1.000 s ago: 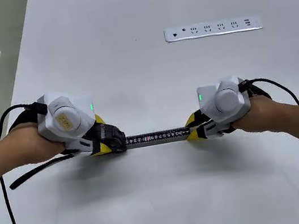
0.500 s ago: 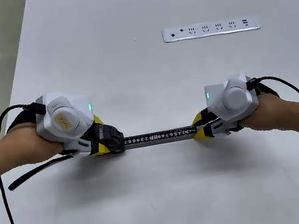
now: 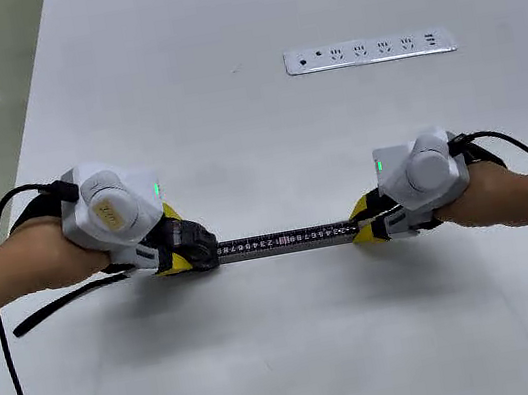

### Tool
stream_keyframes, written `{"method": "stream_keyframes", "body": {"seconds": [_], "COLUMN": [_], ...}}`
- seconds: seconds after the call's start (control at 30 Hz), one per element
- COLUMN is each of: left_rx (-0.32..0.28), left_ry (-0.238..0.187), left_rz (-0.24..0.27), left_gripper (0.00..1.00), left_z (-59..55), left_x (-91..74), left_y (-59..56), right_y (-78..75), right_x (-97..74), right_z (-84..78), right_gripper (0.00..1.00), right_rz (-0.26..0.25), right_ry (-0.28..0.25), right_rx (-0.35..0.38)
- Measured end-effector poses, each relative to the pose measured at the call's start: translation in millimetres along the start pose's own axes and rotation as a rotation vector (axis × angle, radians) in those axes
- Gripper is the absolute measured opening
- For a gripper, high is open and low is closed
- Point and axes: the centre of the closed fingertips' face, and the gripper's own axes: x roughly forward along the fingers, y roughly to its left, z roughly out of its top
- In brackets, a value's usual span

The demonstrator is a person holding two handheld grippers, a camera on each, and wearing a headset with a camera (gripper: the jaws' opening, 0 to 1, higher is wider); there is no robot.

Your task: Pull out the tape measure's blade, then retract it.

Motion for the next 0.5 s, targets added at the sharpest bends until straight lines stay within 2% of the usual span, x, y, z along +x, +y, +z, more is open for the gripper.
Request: {"method": "stream_keyframes", "body": {"seconds": [0.5], "left_rx": [0.001], "left_ry": [0.003], "left_rz": [-0.001], "left_gripper": [0.31], "left_z": [-0.3], "left_x": [0.7], "left_y": [0.4], "right_y": [-0.1], "right_x": [-6.6], "right_z": [-7.2], "right_gripper": [0.11], "right_rz": [-0.003], "right_ry": [0.007], "right_rx": [0.011]}}
